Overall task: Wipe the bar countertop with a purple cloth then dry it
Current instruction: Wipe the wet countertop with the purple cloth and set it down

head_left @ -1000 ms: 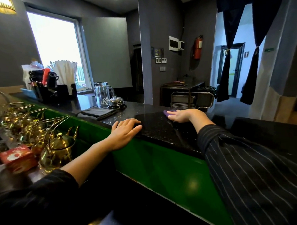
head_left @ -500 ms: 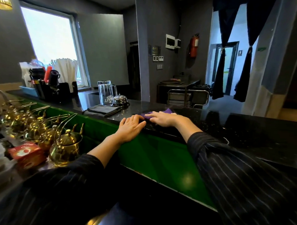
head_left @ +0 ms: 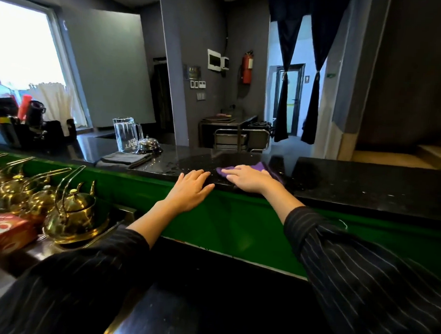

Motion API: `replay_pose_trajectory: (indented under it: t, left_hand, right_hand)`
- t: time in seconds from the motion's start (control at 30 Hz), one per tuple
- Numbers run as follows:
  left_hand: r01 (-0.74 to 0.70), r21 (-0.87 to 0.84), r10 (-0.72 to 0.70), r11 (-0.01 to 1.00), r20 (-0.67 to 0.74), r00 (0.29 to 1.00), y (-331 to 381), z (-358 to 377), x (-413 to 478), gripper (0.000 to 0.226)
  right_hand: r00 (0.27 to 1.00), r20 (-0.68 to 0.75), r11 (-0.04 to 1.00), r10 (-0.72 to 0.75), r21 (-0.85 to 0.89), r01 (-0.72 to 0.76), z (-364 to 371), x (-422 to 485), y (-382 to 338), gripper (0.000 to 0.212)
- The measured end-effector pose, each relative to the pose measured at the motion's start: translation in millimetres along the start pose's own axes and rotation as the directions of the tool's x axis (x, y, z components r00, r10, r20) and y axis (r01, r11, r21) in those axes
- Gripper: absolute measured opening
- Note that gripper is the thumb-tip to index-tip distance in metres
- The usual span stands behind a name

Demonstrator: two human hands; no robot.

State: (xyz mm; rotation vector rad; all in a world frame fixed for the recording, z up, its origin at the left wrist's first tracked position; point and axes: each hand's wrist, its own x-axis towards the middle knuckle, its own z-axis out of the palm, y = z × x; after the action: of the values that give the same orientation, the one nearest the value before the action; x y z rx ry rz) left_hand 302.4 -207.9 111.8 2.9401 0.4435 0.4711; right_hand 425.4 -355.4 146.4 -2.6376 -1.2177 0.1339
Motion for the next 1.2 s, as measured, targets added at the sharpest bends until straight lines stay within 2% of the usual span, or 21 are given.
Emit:
replay_pose_trajectory:
  t: [0.1,0.23,0.33,0.43,0.5,0.63,0.7,0.77,0.9,1.03,1.13,1.2]
  left_hand:
    - [-0.039,-0.042,0.039,0.998,0.009,0.999,25,0,0,0.052]
    - [-0.096,-0.041,0.100,0.995,0.123,0.987,63,7,4,0.052]
    - [-0.083,-0.006,0.082,0.997,0.191,0.978,68,10,9,0.053]
    - [-0.073,-0.023,0.076,0.997,0.179,0.981,67,10,11,0.052]
    - [-0.074,-0.028,0.078,0.997,0.168,0.983,68,10,12,0.052]
    - [-0.061,-0.013,0.062,0.998,0.171,0.983,65,10,15,0.052]
    - [-0.062,-0.007,0.062,0.998,0.179,0.982,65,10,15,0.053]
    - [-0.074,-0.012,0.075,0.997,0.176,0.981,67,10,13,0.052]
    - [-0.105,-0.033,0.109,0.994,0.140,0.984,64,11,7,0.051]
    - [-0.150,-0.028,0.152,0.988,0.127,0.980,62,15,7,0.051]
    - [-0.181,-0.033,0.184,0.983,0.117,0.976,58,15,12,0.051]
    - [-0.216,-0.048,0.220,0.975,0.138,0.966,53,15,16,0.051]
  right_hand:
    - [1.000,0.019,0.999,0.021,-0.039,-0.020,-10,-28,26,0.048]
    - [0.975,0.000,0.974,0.222,-0.046,-0.222,-24,-61,79,0.053]
    - [0.892,-0.105,0.895,0.439,-0.040,-0.445,-24,-71,99,0.055]
    - [0.777,-0.157,0.782,0.610,-0.042,-0.622,-21,-64,77,0.056]
    - [0.776,-0.166,0.779,0.609,-0.062,-0.624,-16,-56,51,0.057]
    - [0.908,-0.201,0.917,0.368,-0.084,-0.390,5,-55,12,0.052]
    - [0.941,-0.199,0.951,0.275,-0.085,-0.296,10,-65,13,0.051]
    - [0.946,-0.188,0.956,0.265,-0.077,-0.283,5,-77,27,0.051]
    - [0.904,-0.151,0.911,0.400,-0.039,-0.410,-15,-105,74,0.052]
    - [0.809,-0.115,0.814,0.576,-0.001,-0.580,-26,-111,105,0.055]
    - [0.722,-0.132,0.721,0.679,-0.067,-0.690,-26,-87,92,0.058]
    - [0.734,-0.146,0.725,0.664,-0.116,-0.679,-22,-65,64,0.059]
